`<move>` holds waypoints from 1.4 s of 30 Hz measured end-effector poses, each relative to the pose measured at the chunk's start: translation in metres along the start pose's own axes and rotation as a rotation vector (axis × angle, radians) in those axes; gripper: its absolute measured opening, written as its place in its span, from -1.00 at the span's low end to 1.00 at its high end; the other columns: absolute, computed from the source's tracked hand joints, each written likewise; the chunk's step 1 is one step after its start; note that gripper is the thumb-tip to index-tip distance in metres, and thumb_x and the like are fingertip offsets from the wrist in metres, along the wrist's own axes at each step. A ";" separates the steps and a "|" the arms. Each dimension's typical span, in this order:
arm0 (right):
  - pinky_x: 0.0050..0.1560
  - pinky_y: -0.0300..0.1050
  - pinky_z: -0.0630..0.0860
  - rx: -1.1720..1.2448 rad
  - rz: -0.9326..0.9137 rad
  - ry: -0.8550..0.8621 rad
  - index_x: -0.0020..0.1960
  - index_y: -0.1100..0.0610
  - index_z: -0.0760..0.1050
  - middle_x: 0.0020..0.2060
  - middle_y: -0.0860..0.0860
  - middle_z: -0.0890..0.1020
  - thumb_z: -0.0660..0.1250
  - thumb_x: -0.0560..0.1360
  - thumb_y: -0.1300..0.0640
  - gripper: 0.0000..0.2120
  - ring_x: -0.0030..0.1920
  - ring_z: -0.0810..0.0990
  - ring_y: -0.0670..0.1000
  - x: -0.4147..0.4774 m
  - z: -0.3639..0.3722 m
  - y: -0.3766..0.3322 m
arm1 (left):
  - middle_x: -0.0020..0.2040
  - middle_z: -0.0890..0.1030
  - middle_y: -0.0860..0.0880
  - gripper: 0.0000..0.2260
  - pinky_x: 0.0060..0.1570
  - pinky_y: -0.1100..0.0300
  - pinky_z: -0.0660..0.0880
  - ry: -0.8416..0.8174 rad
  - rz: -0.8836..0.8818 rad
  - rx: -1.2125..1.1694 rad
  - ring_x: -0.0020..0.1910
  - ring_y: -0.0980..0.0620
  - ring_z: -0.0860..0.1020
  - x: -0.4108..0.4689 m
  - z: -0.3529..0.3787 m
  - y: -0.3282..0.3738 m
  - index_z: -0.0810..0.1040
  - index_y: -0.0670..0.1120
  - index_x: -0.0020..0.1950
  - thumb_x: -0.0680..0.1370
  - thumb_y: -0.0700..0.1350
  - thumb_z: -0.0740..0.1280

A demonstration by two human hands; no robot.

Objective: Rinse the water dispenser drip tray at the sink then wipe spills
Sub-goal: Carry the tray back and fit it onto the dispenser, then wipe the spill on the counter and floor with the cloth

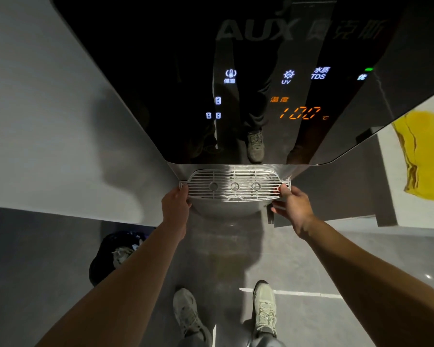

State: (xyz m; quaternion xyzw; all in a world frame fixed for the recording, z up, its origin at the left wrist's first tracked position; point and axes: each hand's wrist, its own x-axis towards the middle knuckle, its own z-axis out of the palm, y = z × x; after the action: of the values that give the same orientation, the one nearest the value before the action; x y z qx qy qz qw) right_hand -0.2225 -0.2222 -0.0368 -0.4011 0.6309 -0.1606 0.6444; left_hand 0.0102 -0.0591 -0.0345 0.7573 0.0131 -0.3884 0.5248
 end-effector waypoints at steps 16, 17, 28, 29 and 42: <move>-0.06 -0.04 0.60 -0.623 -0.368 -0.006 -0.10 -0.01 0.61 -0.23 -0.09 0.71 0.37 0.56 0.16 -0.89 -0.14 0.69 0.03 -0.149 -0.063 -0.055 | -0.20 0.54 -0.19 -0.83 -0.13 0.03 0.48 -0.214 -0.003 0.260 -0.18 -0.09 0.49 -0.103 -0.018 0.075 0.54 -0.14 -0.17 0.62 -0.16 0.30; -0.07 -0.08 0.58 -0.660 -0.447 0.037 -0.10 -0.02 0.60 -0.24 -0.09 0.71 0.35 0.56 0.15 -0.89 -0.17 0.68 0.00 -0.162 -0.078 -0.067 | -0.19 0.55 -0.18 -0.84 -0.15 0.07 0.48 -0.318 0.013 0.298 -0.20 -0.08 0.49 -0.120 -0.018 0.085 0.56 -0.16 -0.13 0.62 -0.15 0.29; 0.24 0.22 0.38 -1.449 -0.650 0.276 0.54 0.09 0.32 0.38 0.23 0.44 0.19 0.63 -0.20 -0.42 0.28 0.43 0.34 -0.102 -0.213 -0.159 | -0.04 0.70 0.05 -0.91 0.05 0.10 0.58 -0.640 0.470 0.674 -0.01 0.05 0.66 -0.248 0.070 0.145 0.65 0.01 0.11 0.63 -0.10 0.39; 0.15 0.21 0.40 -1.480 -0.670 0.319 0.47 0.10 0.38 0.31 0.23 0.48 0.18 0.62 -0.24 -0.44 0.22 0.46 0.32 -0.100 -0.217 -0.154 | -0.04 0.70 0.04 -0.90 0.07 0.08 0.58 -0.635 0.483 0.687 -0.01 0.05 0.66 -0.255 0.084 0.148 0.65 0.00 0.11 0.62 -0.11 0.39; 0.02 0.17 0.58 -0.326 -0.368 0.148 -0.06 0.12 0.56 -0.12 0.16 0.67 0.27 0.60 -0.09 -0.72 -0.04 0.64 0.25 -0.146 -0.358 -0.172 | -0.04 0.71 -0.05 -0.86 0.11 0.03 0.59 -0.488 0.674 0.880 -0.01 -0.03 0.67 -0.329 0.278 0.184 0.67 -0.06 0.12 0.58 -0.11 0.41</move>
State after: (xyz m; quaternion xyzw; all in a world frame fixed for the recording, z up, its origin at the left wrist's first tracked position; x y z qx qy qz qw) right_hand -0.5310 -0.3382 0.2292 -0.5950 0.6103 -0.2002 0.4831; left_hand -0.3003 -0.2374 0.2672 0.7546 -0.5103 -0.3322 0.2445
